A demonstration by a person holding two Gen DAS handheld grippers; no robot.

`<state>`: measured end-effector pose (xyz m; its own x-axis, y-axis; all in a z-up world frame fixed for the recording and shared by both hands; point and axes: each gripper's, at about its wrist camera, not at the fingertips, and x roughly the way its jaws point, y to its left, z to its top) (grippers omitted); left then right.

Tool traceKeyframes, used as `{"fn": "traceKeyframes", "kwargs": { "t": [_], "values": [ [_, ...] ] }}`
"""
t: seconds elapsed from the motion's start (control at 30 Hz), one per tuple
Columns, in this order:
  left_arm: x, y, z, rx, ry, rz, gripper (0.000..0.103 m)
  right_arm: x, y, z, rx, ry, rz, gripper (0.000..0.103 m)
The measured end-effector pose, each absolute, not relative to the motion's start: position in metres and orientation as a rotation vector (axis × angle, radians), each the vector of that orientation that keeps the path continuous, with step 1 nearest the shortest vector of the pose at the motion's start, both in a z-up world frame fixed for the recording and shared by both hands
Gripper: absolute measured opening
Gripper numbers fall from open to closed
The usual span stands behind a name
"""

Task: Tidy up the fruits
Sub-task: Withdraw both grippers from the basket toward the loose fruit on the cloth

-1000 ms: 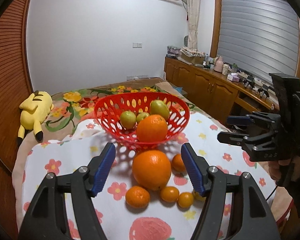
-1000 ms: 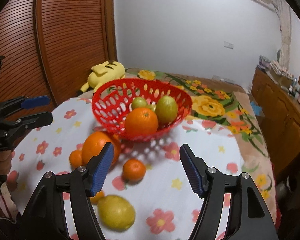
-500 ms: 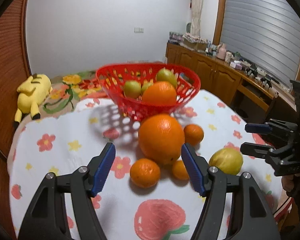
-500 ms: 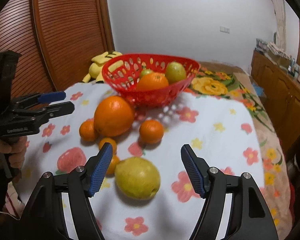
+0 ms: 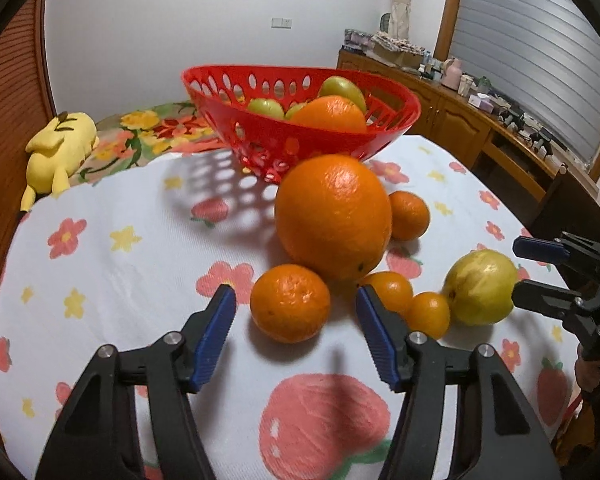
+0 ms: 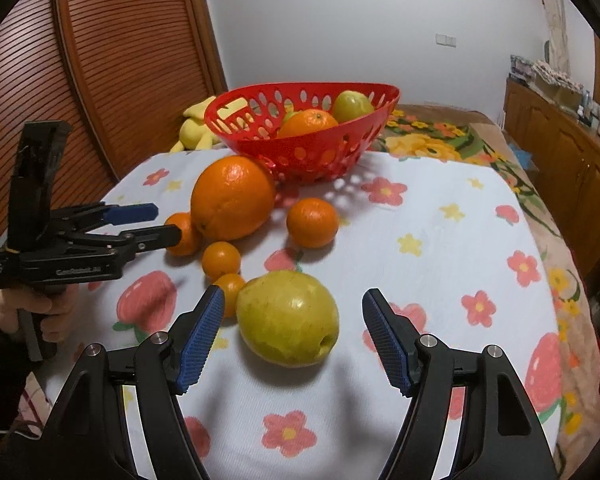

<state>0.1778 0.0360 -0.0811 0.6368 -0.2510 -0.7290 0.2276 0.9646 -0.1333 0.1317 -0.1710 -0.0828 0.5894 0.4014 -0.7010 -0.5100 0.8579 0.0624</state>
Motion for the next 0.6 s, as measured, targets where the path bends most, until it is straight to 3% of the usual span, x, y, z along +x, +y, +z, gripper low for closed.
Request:
{"fn": "traceKeyframes", "kwargs": {
  "t": [0.6],
  "values": [
    [0.188,0.04,-0.103,-0.049,0.885,-0.271,0.055,0.131,-0.162,-0.104,-0.136,0.803,0.536,0.074]
  ]
}}
